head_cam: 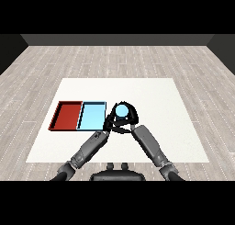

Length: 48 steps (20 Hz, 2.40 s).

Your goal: Pick the blue can and put it in the blue box

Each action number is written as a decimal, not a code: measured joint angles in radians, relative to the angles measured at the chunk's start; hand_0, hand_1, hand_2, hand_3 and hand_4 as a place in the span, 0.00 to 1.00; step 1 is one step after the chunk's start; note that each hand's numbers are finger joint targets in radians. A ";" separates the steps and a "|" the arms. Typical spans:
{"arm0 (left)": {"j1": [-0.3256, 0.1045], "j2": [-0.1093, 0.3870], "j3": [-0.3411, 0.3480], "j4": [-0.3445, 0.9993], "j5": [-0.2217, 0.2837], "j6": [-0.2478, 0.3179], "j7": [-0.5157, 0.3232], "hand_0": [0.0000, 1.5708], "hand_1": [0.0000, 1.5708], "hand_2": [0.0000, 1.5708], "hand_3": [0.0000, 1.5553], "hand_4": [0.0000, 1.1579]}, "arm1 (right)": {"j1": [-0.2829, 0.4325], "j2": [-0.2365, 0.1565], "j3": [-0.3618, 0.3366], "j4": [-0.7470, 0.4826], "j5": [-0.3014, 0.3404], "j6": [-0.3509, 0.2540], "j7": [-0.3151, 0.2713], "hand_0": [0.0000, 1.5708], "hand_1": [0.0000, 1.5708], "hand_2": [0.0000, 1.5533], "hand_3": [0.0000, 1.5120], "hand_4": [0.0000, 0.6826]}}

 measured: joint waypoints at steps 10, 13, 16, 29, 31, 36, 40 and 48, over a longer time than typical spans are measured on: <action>-0.040 0.007 -0.028 0.032 0.048 0.024 -0.019 0.00 0.00 0.00 0.00 0.00 | 0.012 0.000 0.053 -0.025 0.003 -0.031 0.016 0.92 0.92 0.93 0.90 0.76; -0.062 0.010 -0.027 0.056 0.050 0.017 -0.020 0.00 0.00 0.00 0.00 0.00 | -0.011 -0.001 0.043 -0.004 0.003 -0.021 0.020 0.92 0.92 0.93 0.89 0.73; -0.056 0.018 -0.037 0.044 0.043 0.032 -0.016 0.00 0.00 0.00 0.00 0.00 | -0.010 -0.005 0.076 -0.029 0.004 -0.046 0.036 0.92 0.92 0.93 0.90 0.71; -0.099 0.023 -0.085 0.092 0.104 0.199 0.016 1.00 1.00 0.99 0.94 0.98 | -0.027 -0.016 0.101 0.013 -0.040 -0.061 -0.021 0.91 0.91 0.94 0.91 0.78; -0.097 0.021 -0.066 0.096 0.090 0.194 0.006 1.00 1.00 0.99 0.94 0.98 | -0.032 -0.015 0.104 0.014 -0.047 -0.069 -0.020 0.91 0.91 0.94 0.91 0.78; -0.090 0.022 -0.069 0.073 0.049 0.229 0.033 1.00 1.00 0.99 0.94 0.98 | 0.000 -0.013 0.088 -0.019 -0.033 -0.042 -0.013 0.70 0.70 0.77 0.68 0.59; -0.083 0.013 -0.060 0.072 0.035 0.239 0.027 1.00 1.00 0.99 0.94 0.98 | 0.001 -0.007 0.092 -0.033 0.010 -0.071 0.030 0.00 0.00 0.00 0.00 0.00; -0.055 0.005 -0.057 0.075 0.033 0.246 0.009 1.00 1.00 1.00 0.95 0.99 | -0.014 -0.002 0.086 -0.023 0.055 -0.077 0.056 0.00 0.00 0.00 0.00 0.00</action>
